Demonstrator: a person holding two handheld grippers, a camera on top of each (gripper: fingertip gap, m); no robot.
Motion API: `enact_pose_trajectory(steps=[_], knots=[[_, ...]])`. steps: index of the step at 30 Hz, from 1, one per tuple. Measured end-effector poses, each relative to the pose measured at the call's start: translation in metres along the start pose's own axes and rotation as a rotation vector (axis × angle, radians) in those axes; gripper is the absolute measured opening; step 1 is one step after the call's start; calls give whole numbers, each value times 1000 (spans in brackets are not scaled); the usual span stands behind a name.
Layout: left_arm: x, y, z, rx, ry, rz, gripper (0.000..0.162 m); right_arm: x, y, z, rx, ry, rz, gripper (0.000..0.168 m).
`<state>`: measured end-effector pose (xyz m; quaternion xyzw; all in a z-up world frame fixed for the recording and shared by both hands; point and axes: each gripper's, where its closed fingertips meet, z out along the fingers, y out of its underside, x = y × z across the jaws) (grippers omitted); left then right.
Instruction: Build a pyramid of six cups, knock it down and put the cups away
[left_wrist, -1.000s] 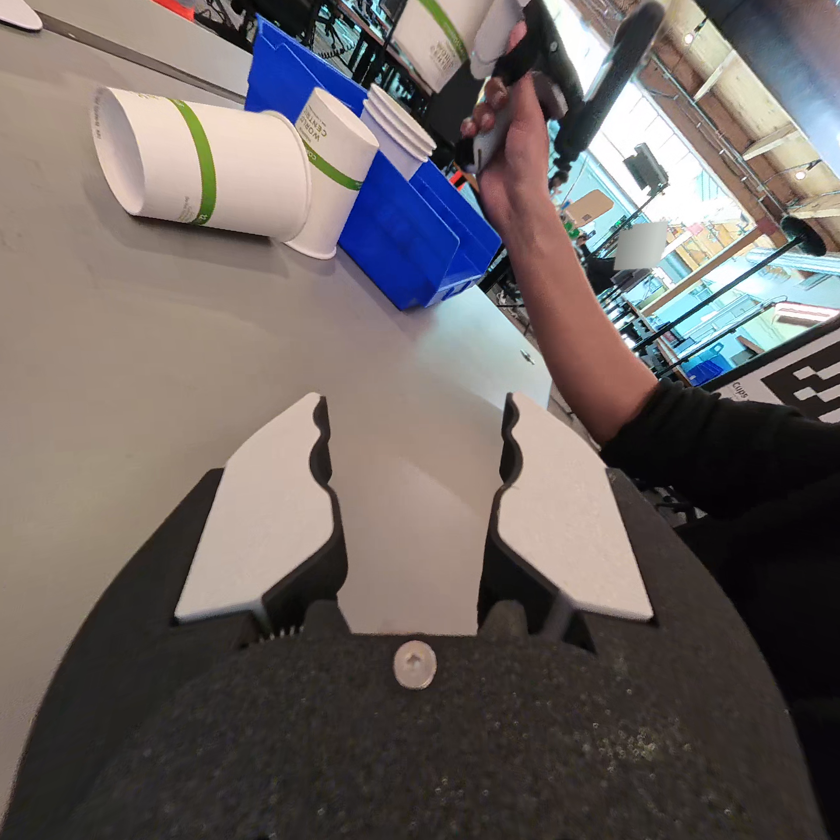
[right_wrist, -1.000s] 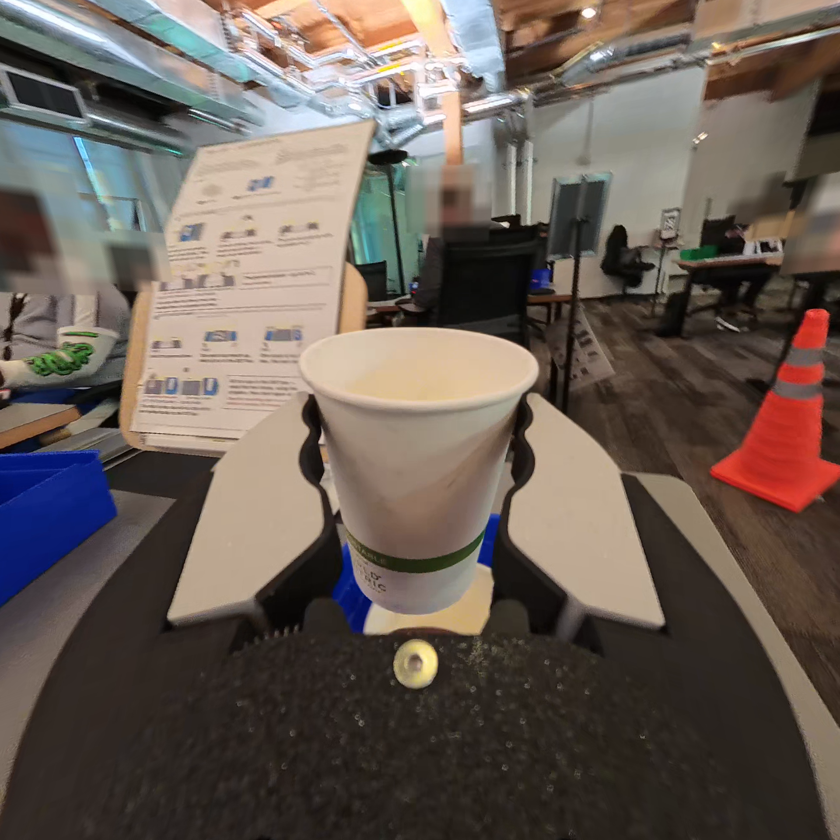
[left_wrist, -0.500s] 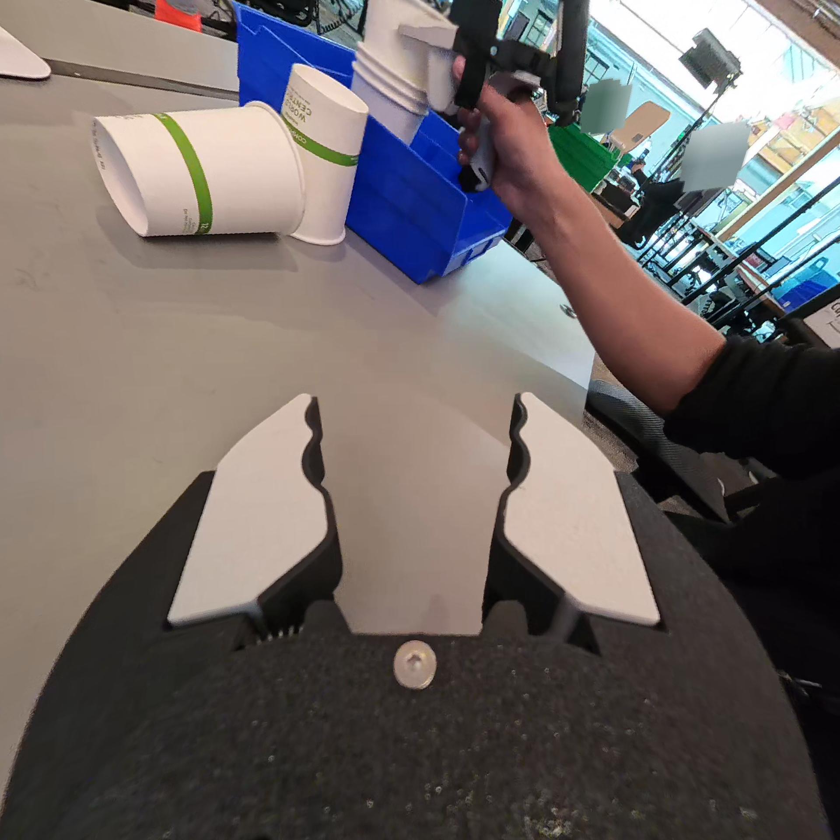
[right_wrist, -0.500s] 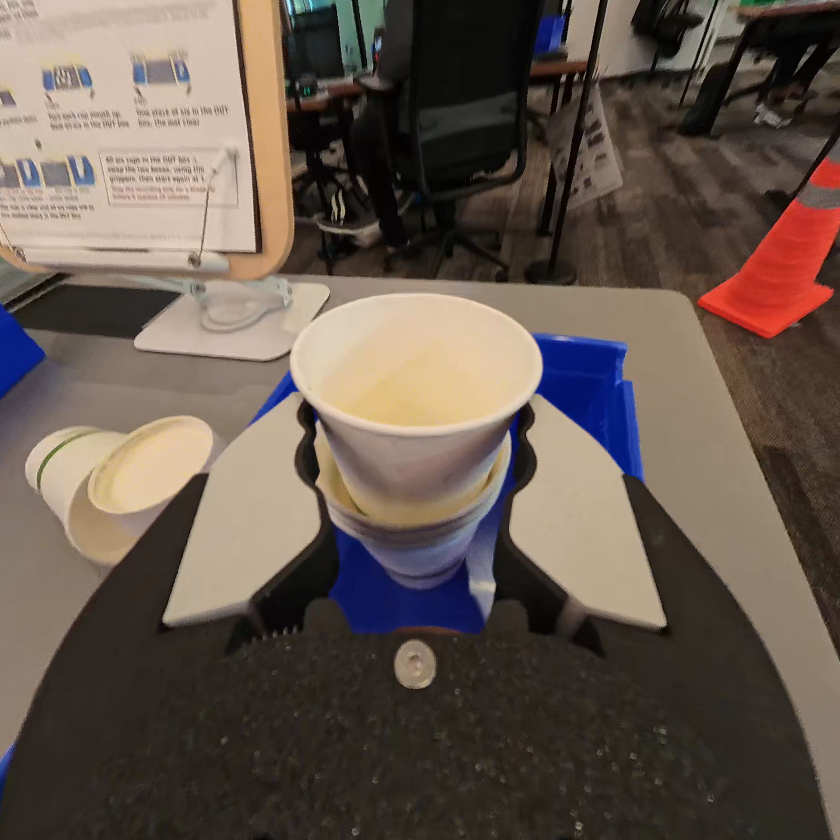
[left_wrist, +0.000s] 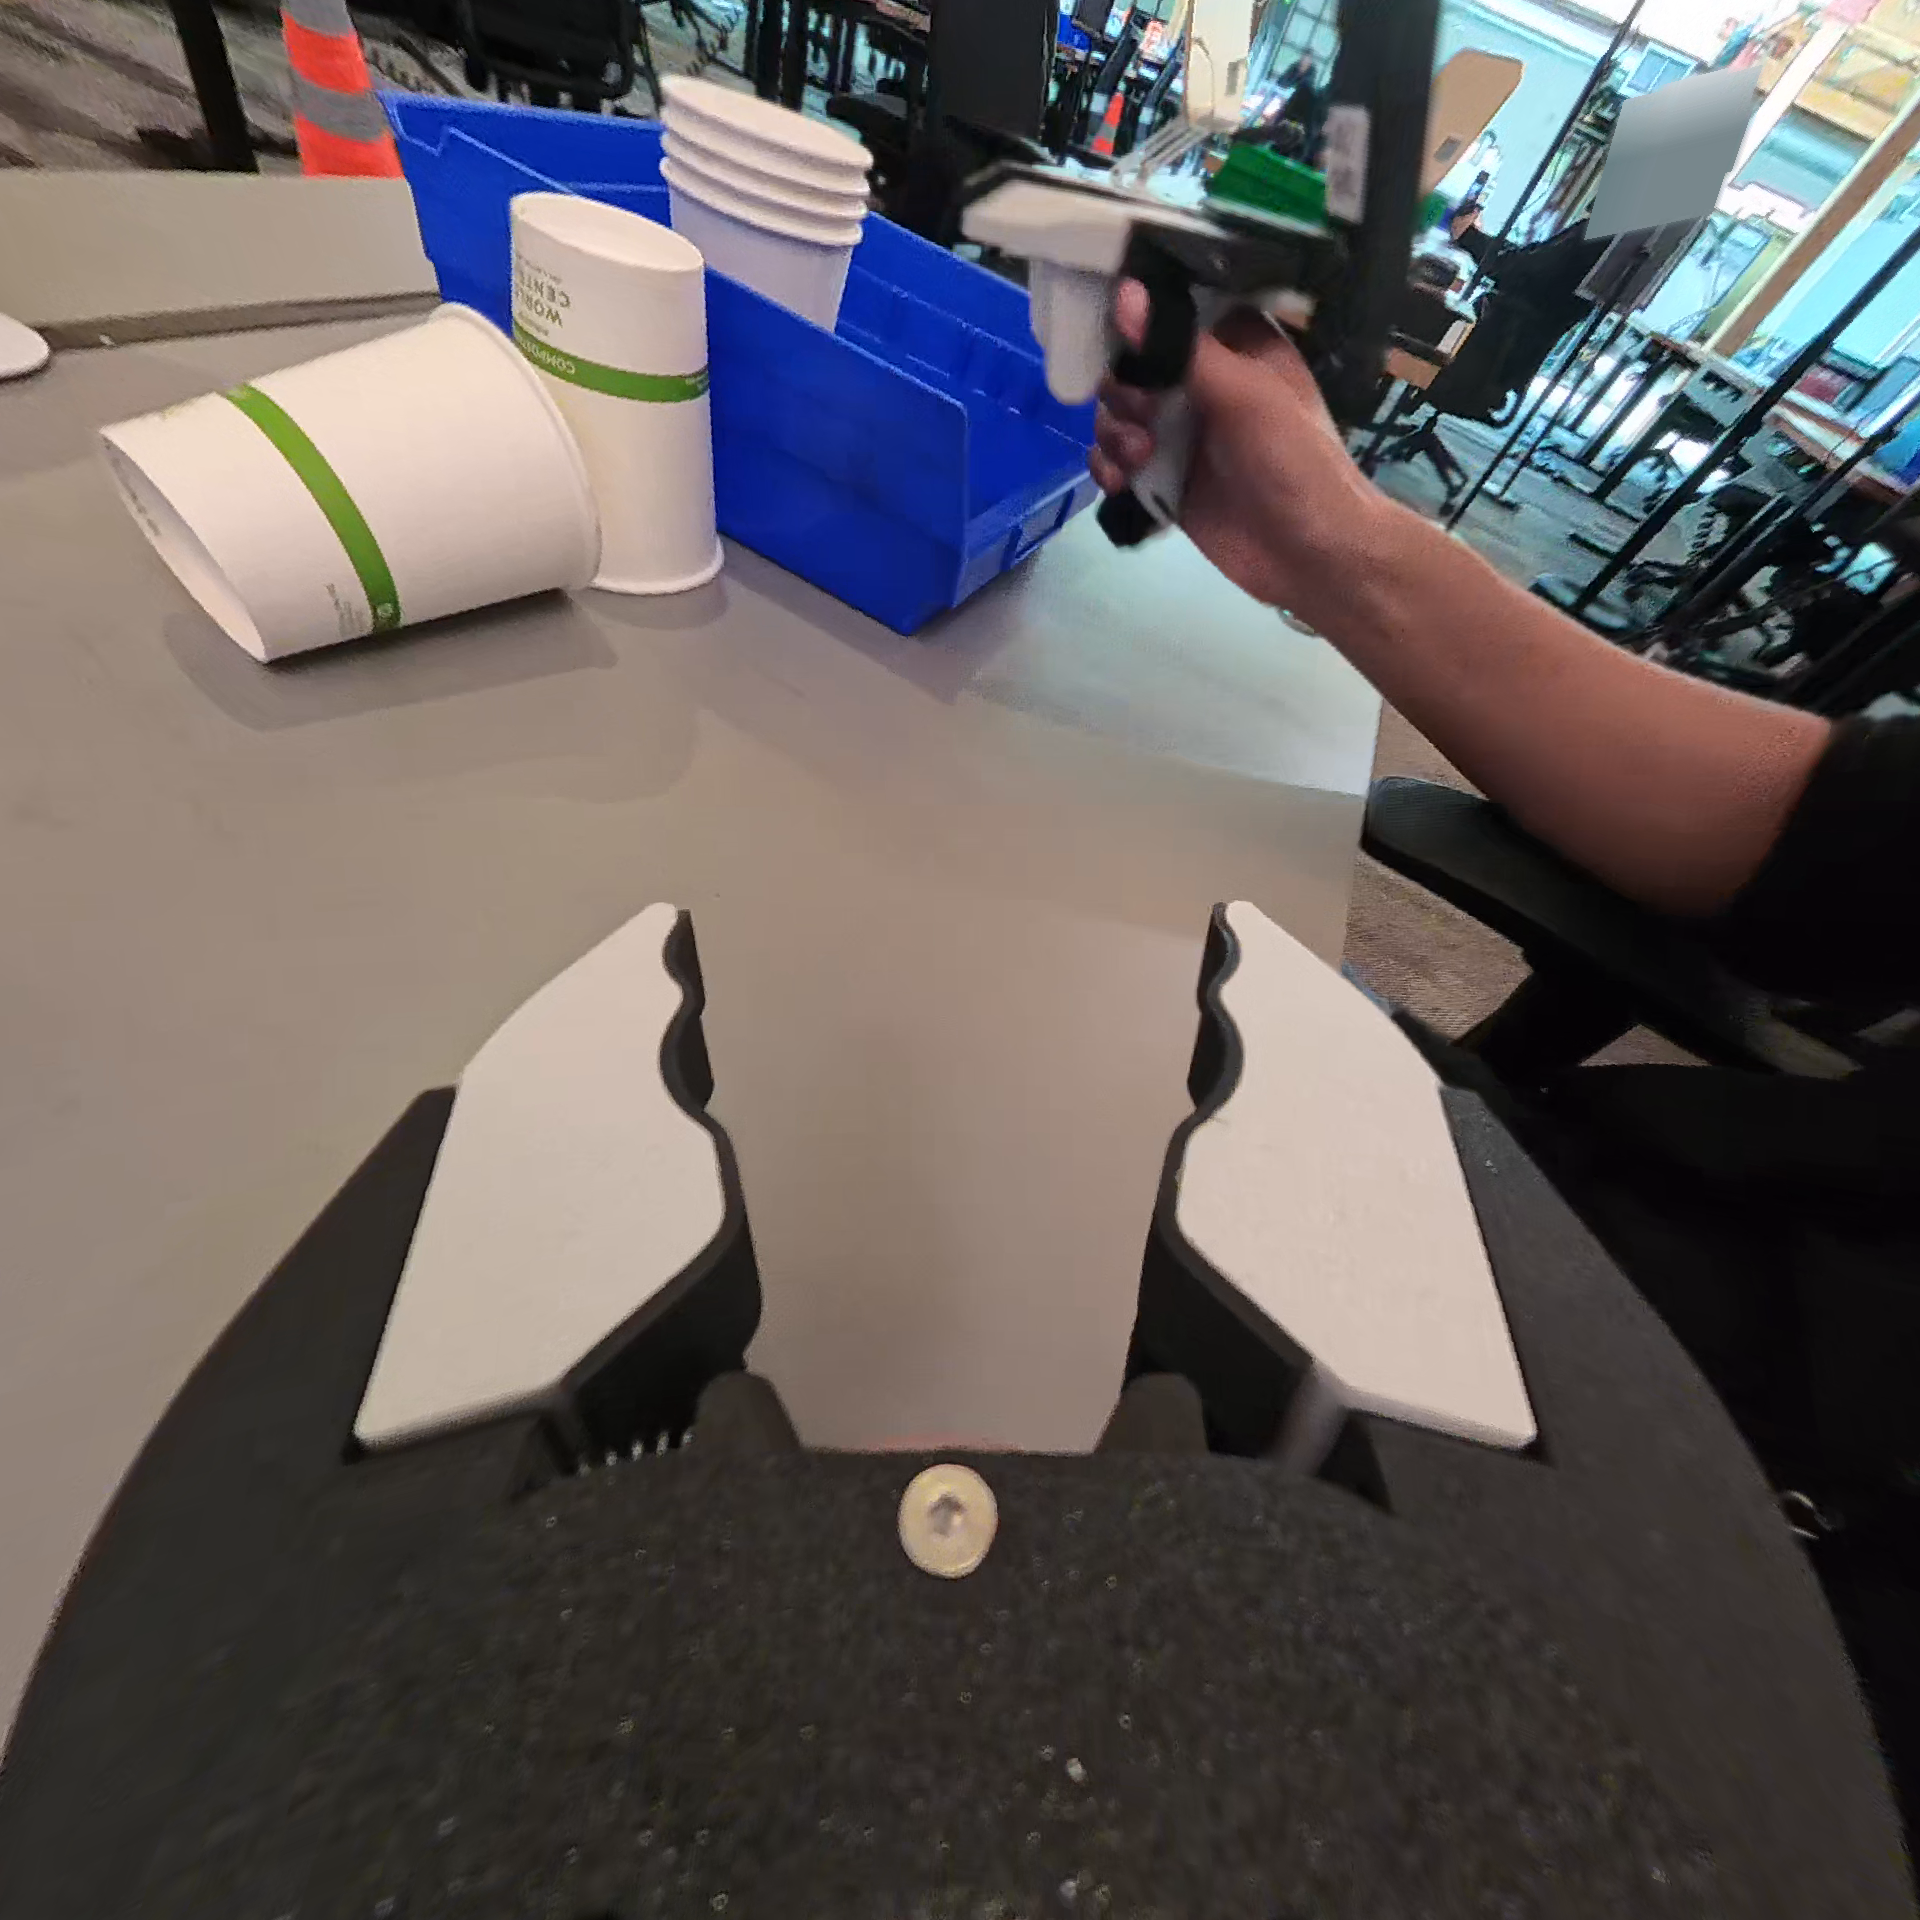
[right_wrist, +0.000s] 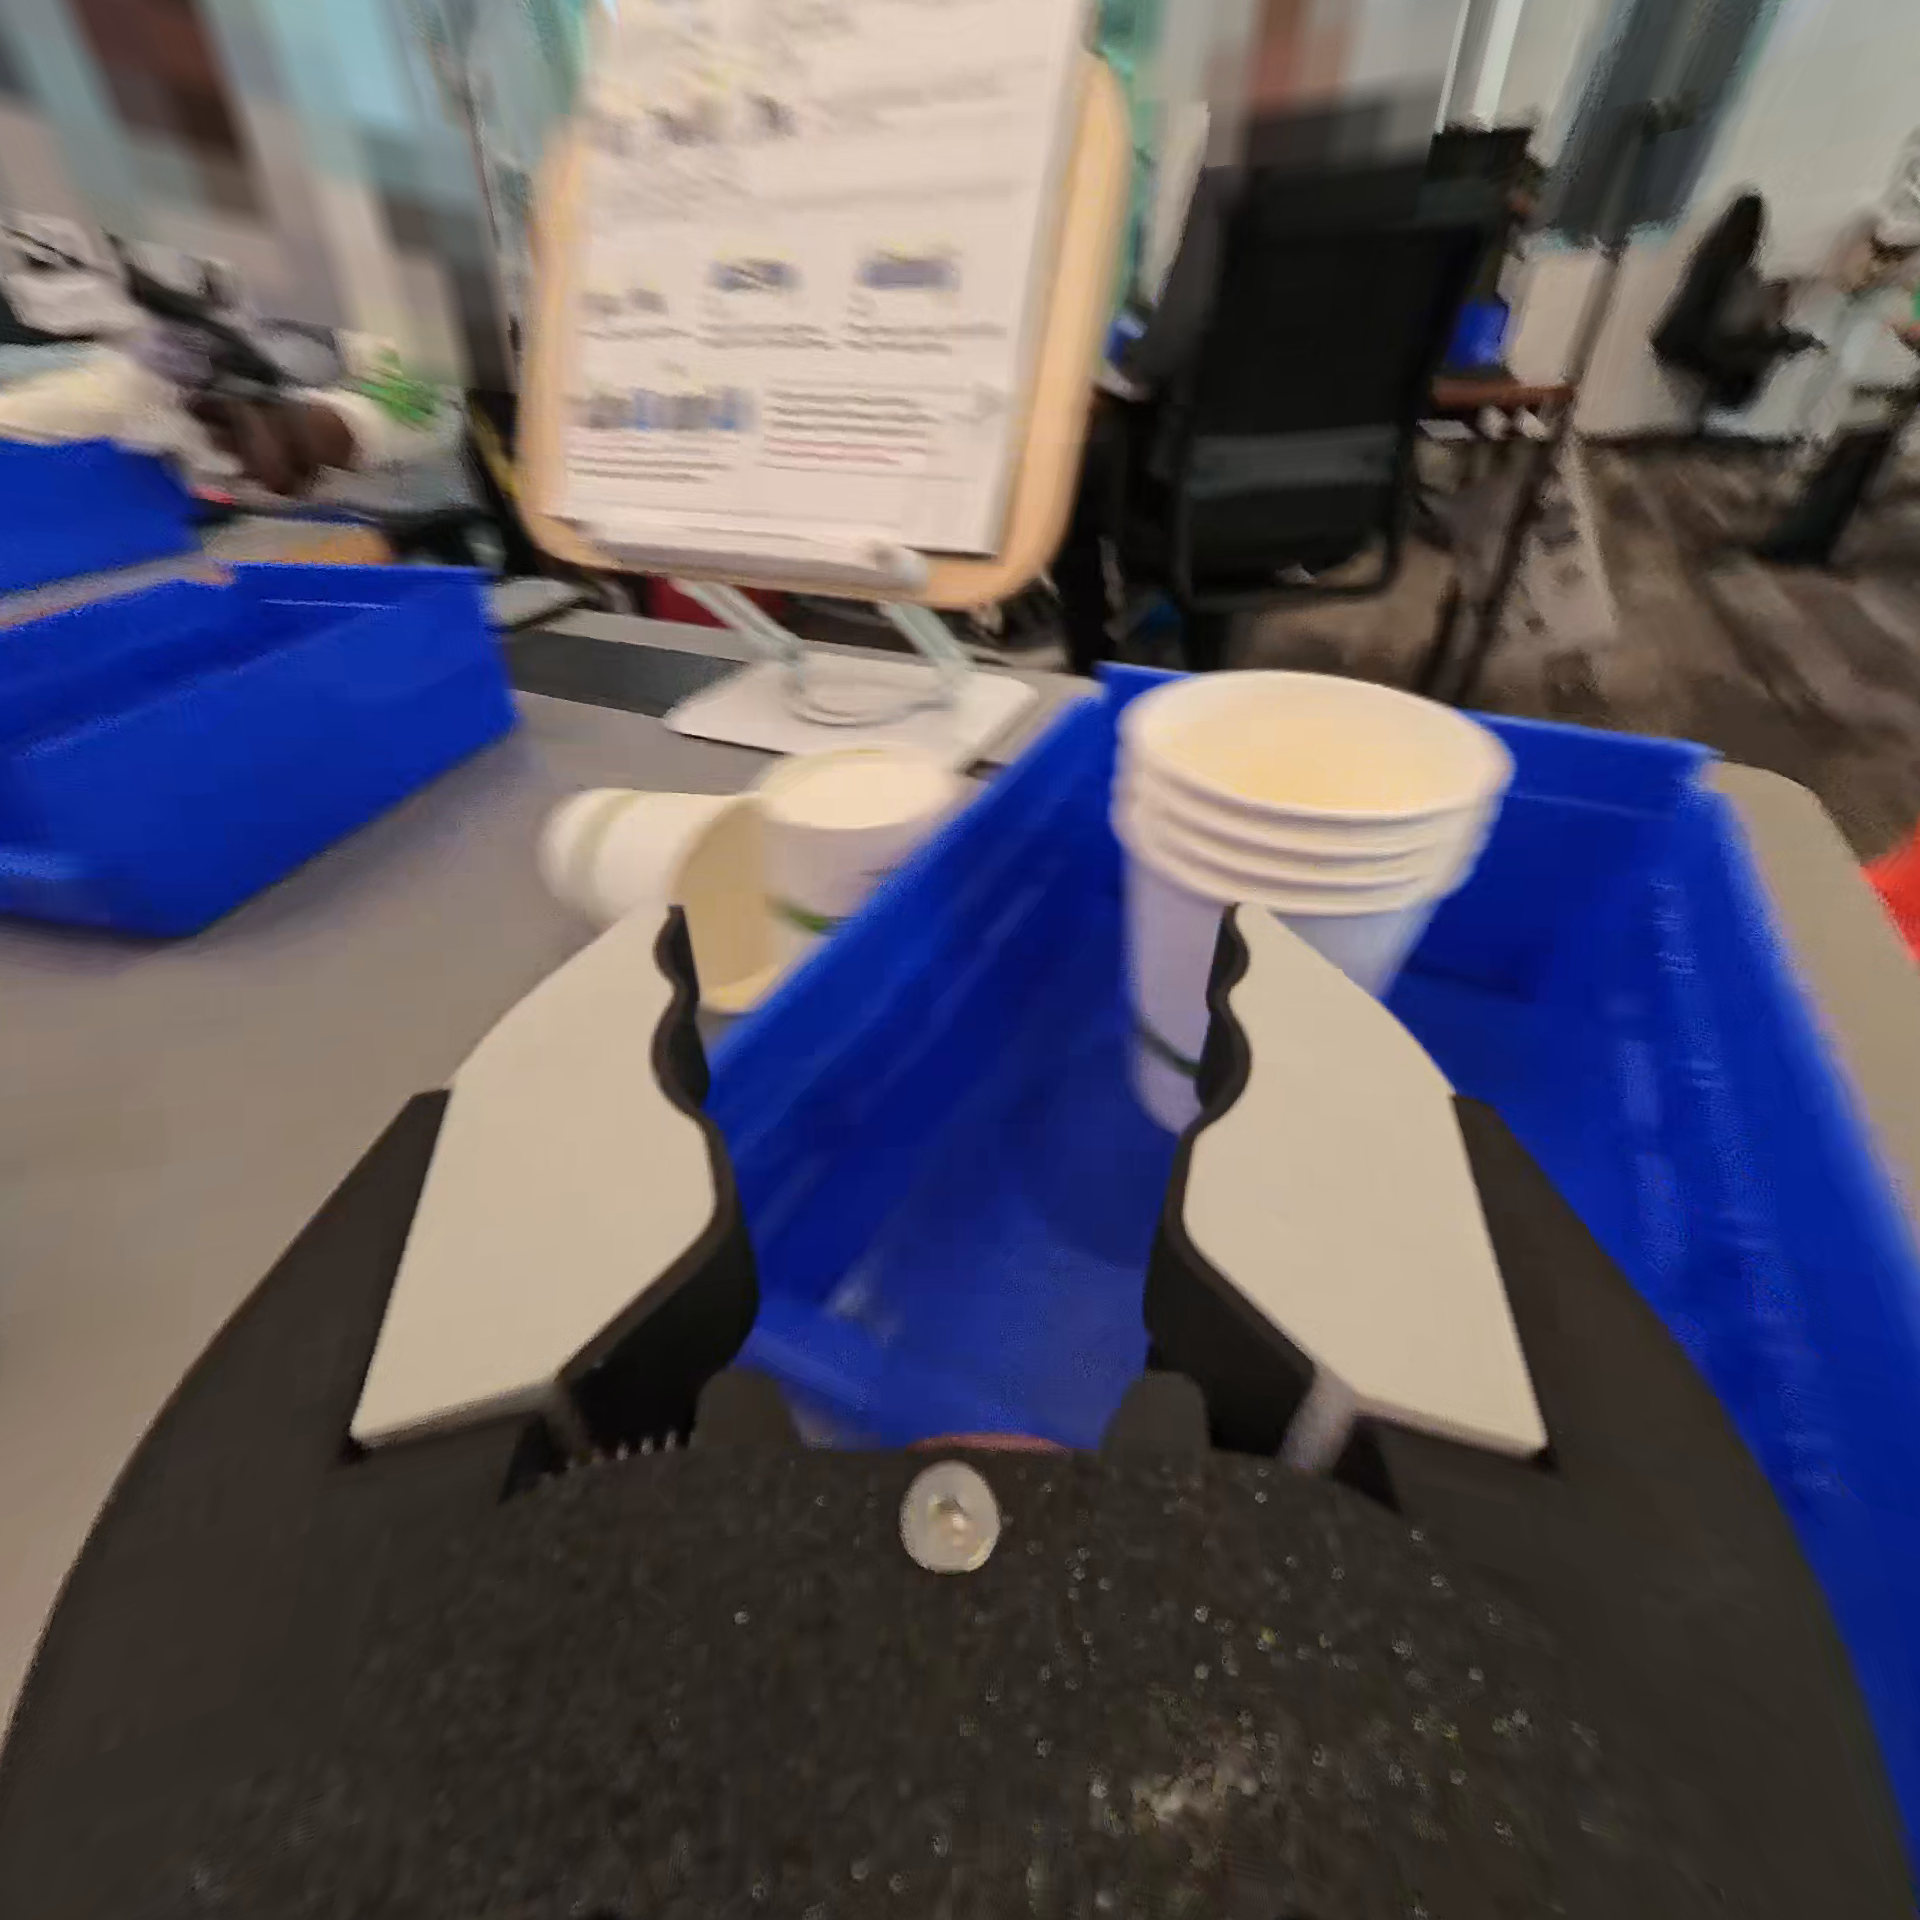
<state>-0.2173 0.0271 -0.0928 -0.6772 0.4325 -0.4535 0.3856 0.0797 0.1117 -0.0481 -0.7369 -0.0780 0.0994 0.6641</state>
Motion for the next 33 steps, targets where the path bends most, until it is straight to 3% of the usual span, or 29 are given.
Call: enact_pose_trajectory(steps=[4, 8, 13, 18, 21, 23, 25, 26, 31, 33], knots=[[3, 0, 3, 2, -4, 16, 91, -95, -4, -26, 111, -193, 7, 85], [4, 0, 3, 6, 2, -7, 90, -149, 19, -15, 45, -317, 58, 82], [1, -3, 1, 24, -1, -32, 87, -159, 44, 40, -125, -274, 164, 73], [7, -9, -2, 45, 34, -61, 86, -123, 53, 115, -230, -20, 91, 72], [12, -11, -4, 48, 41, -40, 86, -110, 70, 142, -316, 13, 104, 71], [14, -9, -4, 42, 28, -11, 86, -113, 73, 148, -321, -28, 179, 58], [17, -8, -4, 37, 28, 1, 86, -131, 67, 145, -302, -145, 230, 16], [18, -8, -4, 36, 31, 1, 86, -143, 64, 142, -292, -219, 251, 7], [20, -4, 0, 26, 38, -8, 83, -179, 40, 117, -203, -362, 157, 2], [21, -3, 1, 25, 41, -12, 83, -191, 13, 100, -135, -408, 65, 2]])
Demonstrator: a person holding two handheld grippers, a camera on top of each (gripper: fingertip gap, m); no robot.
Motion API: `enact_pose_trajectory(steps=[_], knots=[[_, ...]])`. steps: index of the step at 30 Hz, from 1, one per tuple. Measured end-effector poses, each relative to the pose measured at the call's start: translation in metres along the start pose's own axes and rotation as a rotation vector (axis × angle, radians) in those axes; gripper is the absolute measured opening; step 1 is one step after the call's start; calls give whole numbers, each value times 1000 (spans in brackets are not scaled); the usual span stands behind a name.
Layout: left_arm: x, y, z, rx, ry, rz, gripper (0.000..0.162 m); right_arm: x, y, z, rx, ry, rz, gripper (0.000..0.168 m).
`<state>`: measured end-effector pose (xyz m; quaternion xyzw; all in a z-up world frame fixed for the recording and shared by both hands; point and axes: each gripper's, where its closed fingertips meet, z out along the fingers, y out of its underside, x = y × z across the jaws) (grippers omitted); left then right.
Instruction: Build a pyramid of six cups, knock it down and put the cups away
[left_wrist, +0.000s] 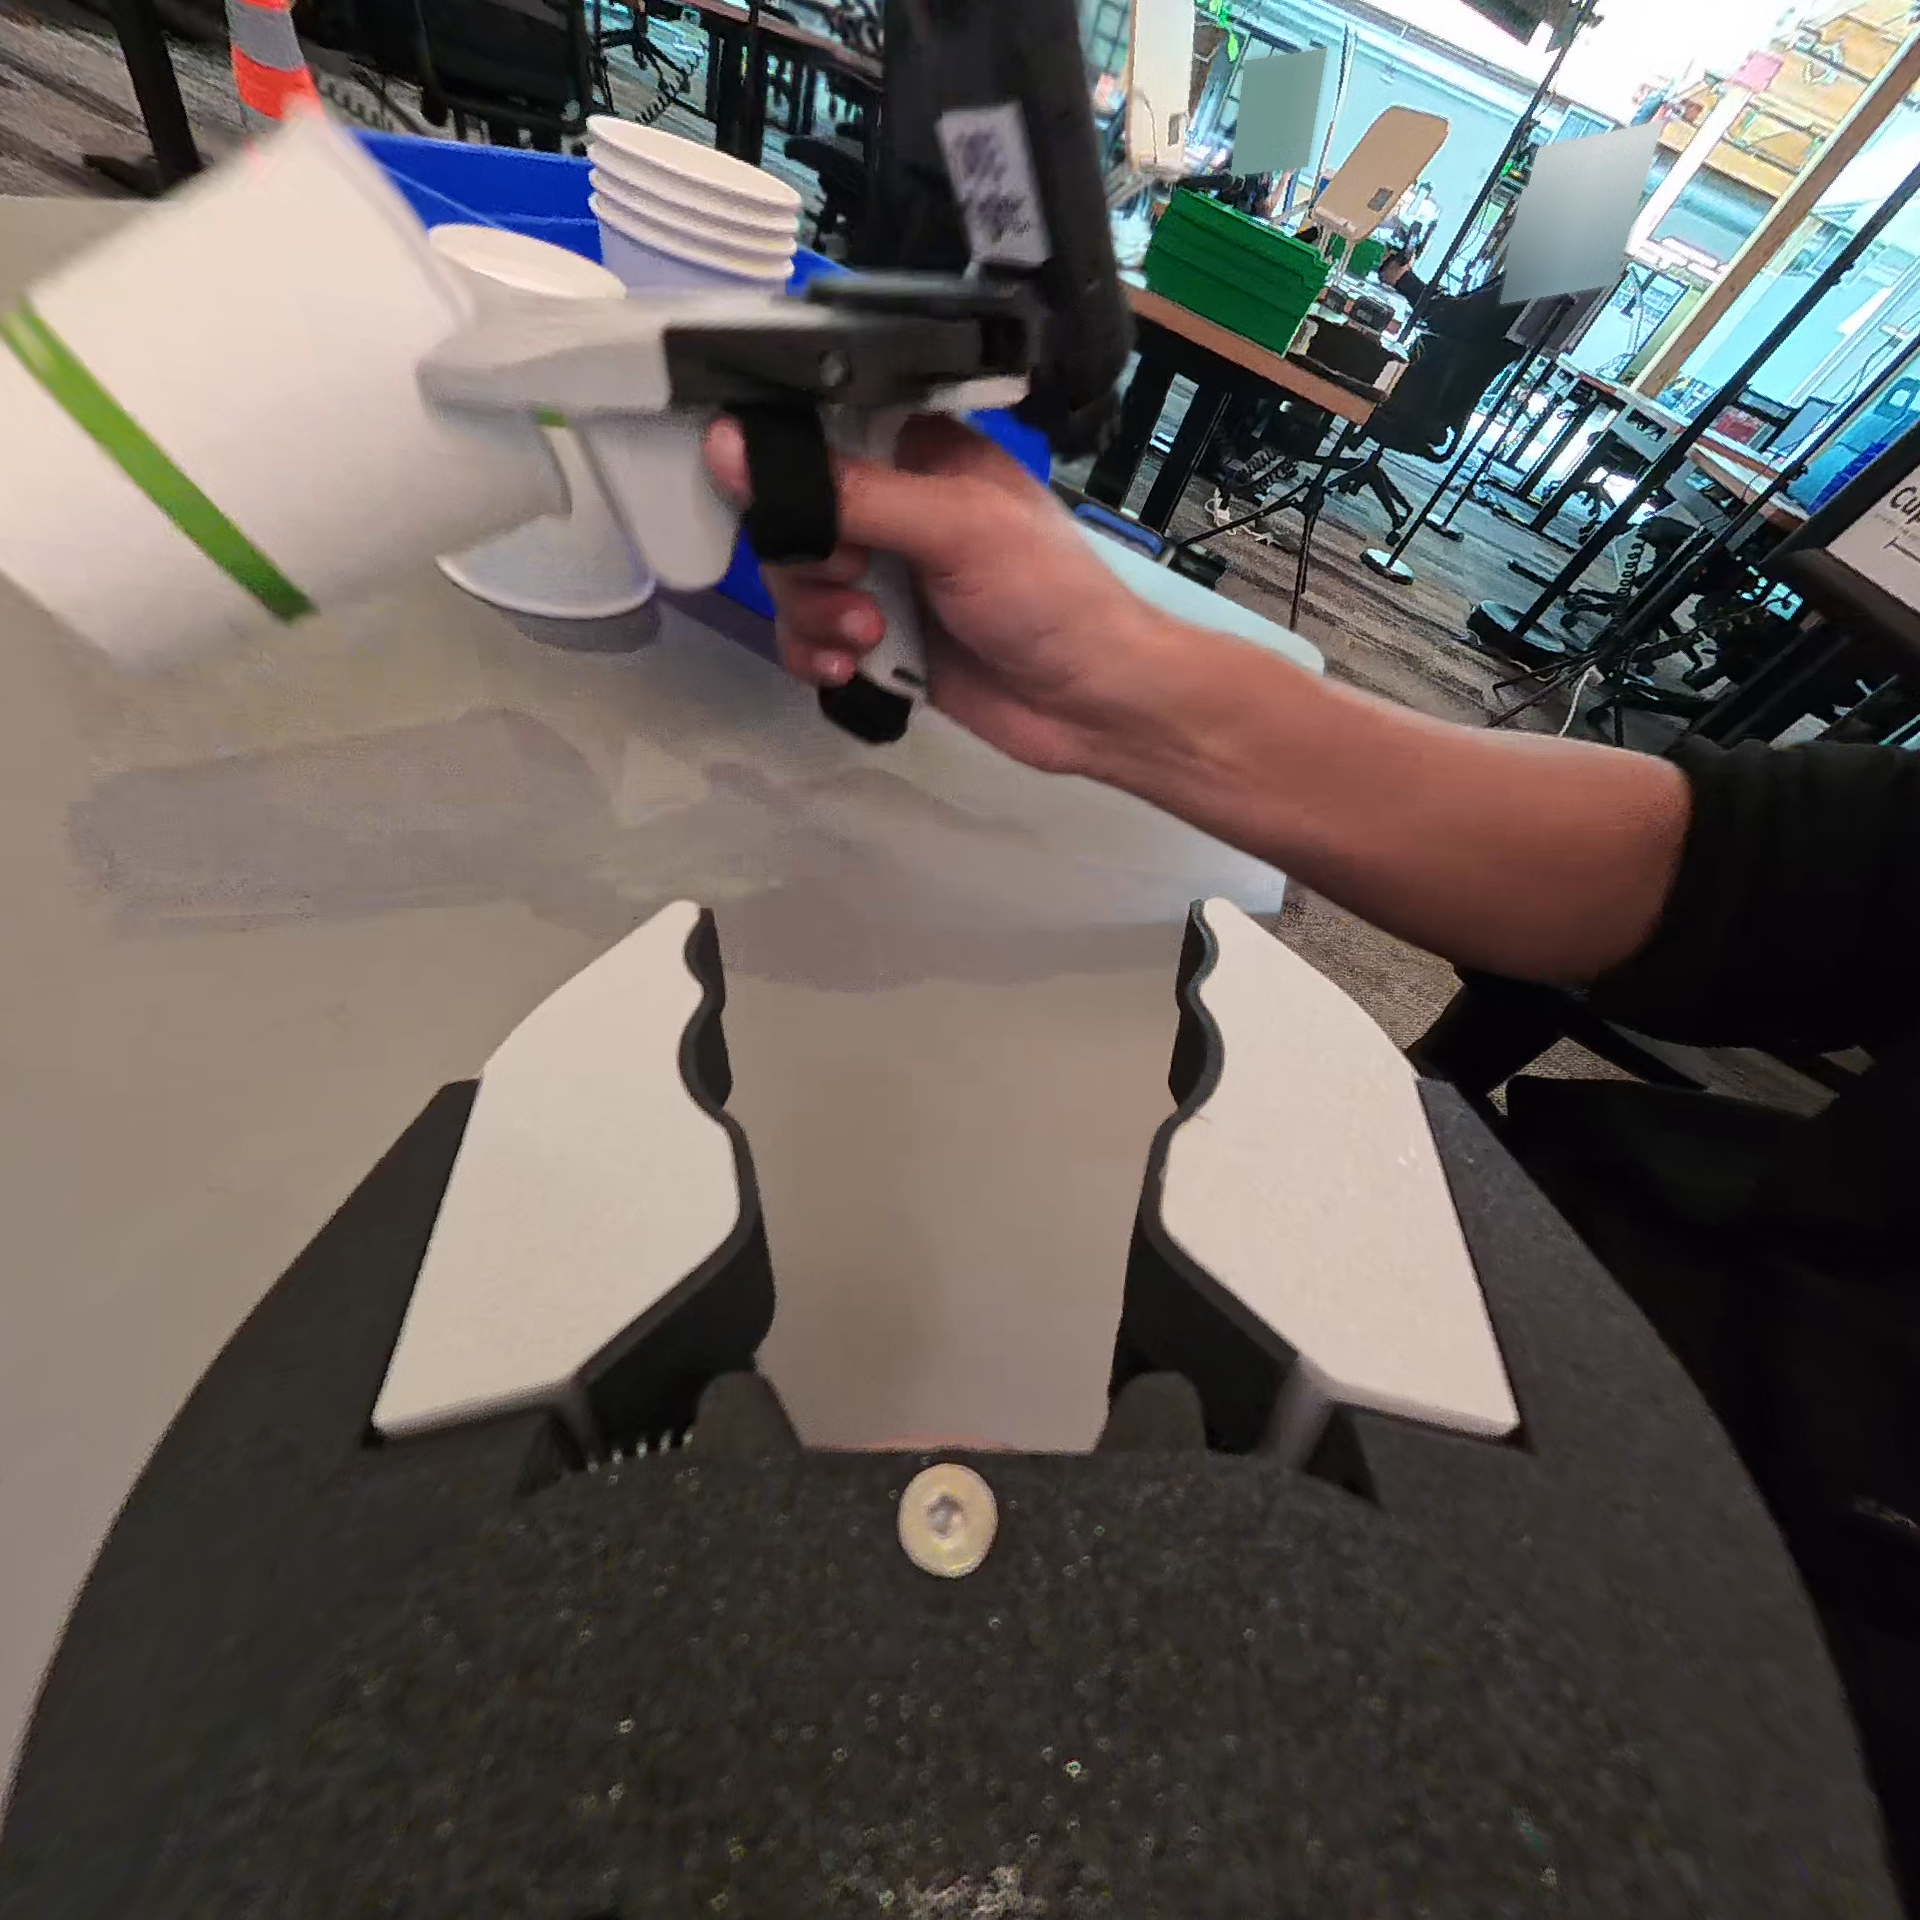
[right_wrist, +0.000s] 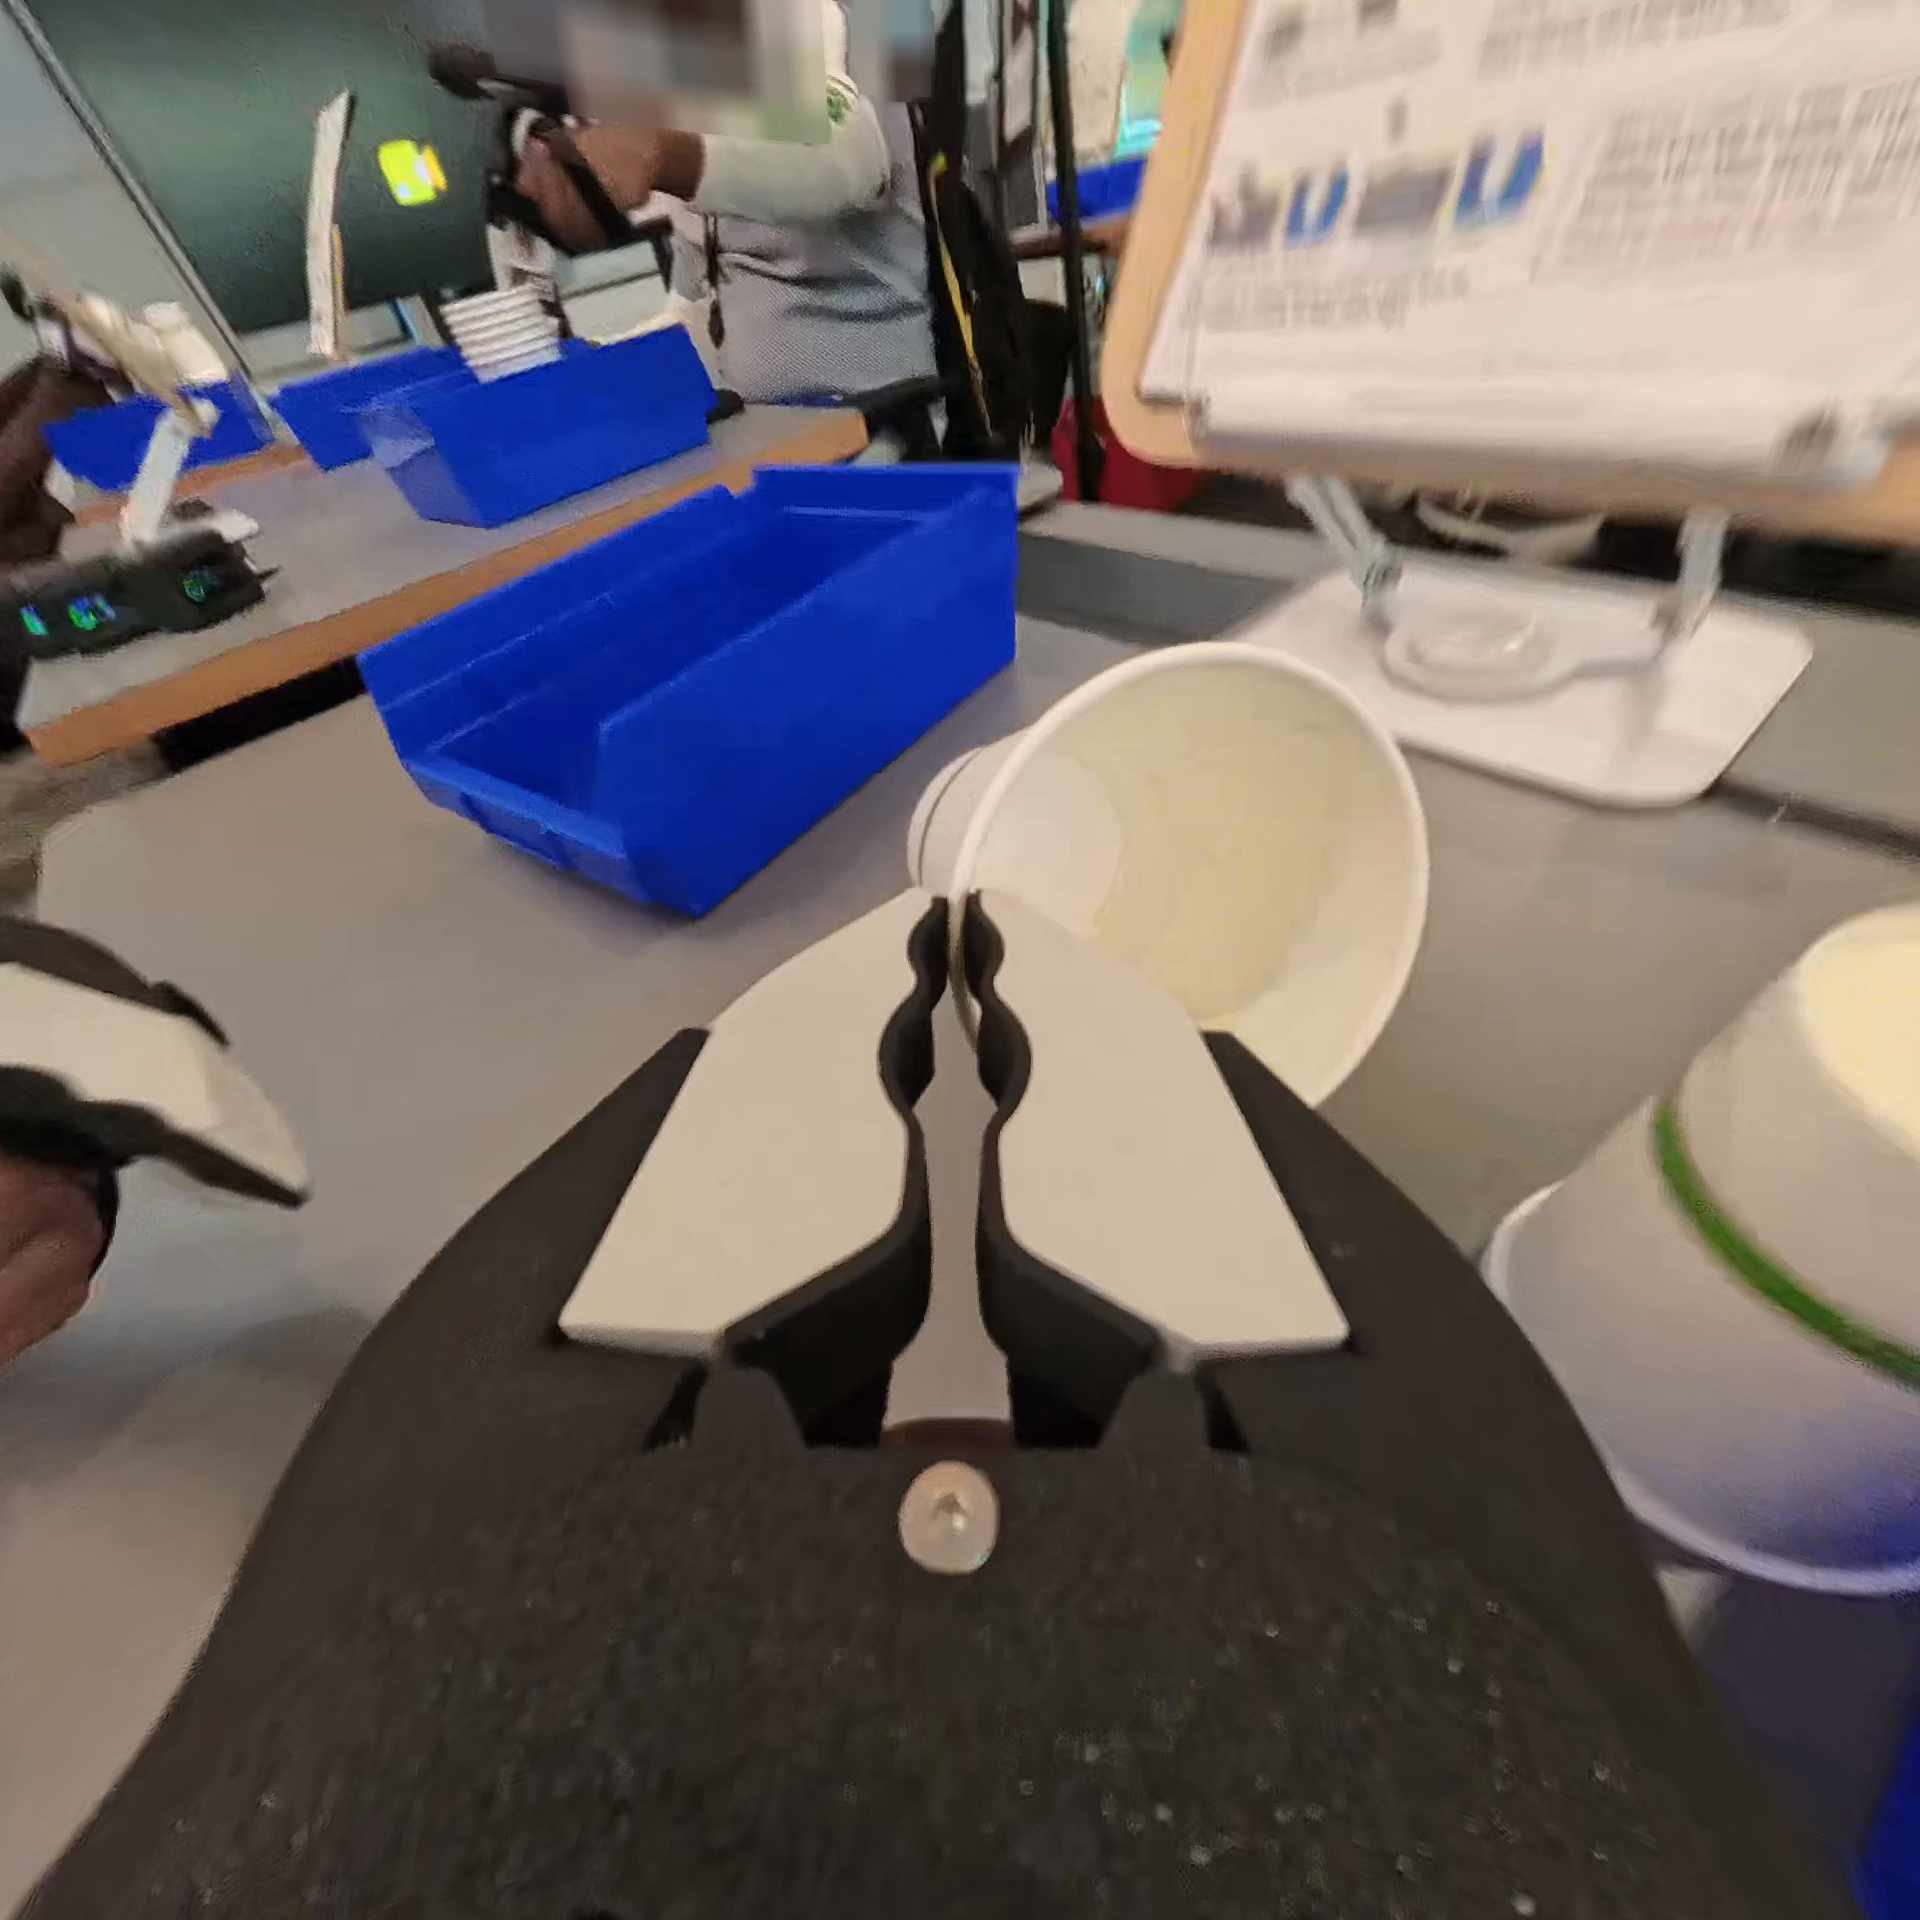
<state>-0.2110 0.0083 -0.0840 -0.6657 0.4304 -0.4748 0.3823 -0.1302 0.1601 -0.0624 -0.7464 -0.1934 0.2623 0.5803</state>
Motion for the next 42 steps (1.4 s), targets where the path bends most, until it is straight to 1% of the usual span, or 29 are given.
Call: enact_pose_trajectory(steps=[1, 3, 5, 7, 9, 11, 12, 15, 17, 20, 26, 29, 35, 36, 38, 40, 42], knots=[[0, 1, 0, -3, 0, 0, 83, -5, -15, -10, 7, 17, -71, 2], [0, 2, 1, -7, -5, 6, 83, -9, -58, -39, 53, 75, -237, 2], [0, 2, 0, -6, -13, 9, 83, -1, -107, -75, 86, 175, -370, 2], [0, 2, 0, -7, -11, 4, 82, 18, -154, -112, 79, 293, -482, 2], [0, 2, 0, -6, -15, 4, 82, 50, -182, -140, -59, 397, -550, 2], [-2, 1, -2, -3, -33, 13, 82, 95, -196, -164, -245, 537, -576, 2], [-3, 1, -3, 1, -42, 20, 82, 114, -197, -172, -342, 576, -583, 2], [-9, -3, -7, 10, -80, 41, 82, 156, -183, -178, -600, 549, -482, 3], [-15, -5, -10, 20, -117, 54, 82, 174, -174, -175, -684, 514, -423, 2], [-22, -6, -11, 18, -135, 51, 83, 194, -149, -170, -842, 461, -350, 2], [-29, -1, -9, -6, -141, 45, 83, 202, -110, -149, -1011, 331, -288, 2], [-28, 3, -8, -28, -146, 71, 84, 211, -84, -139, -1060, 314, -270, 3], [-23, 5, -5, -49, -158, 134, 84, 214, -19, -127, -1140, 203, -165, 3], [-21, 7, -4, -54, -148, 127, 84, 210, -14, -125, -1128, 162, -154, 4], [-19, 8, -3, -58, -125, 111, 84, 203, -16, -117, -1049, 100, -104, 6], [-18, 9, -2, -58, -113, 96, 84, 203, -16, -120, -1050, 101, -91, 20], [-19, 9, -2, -57, -109, 90, 84, 205, -17, -125, -1071, 118, -134, 28]])
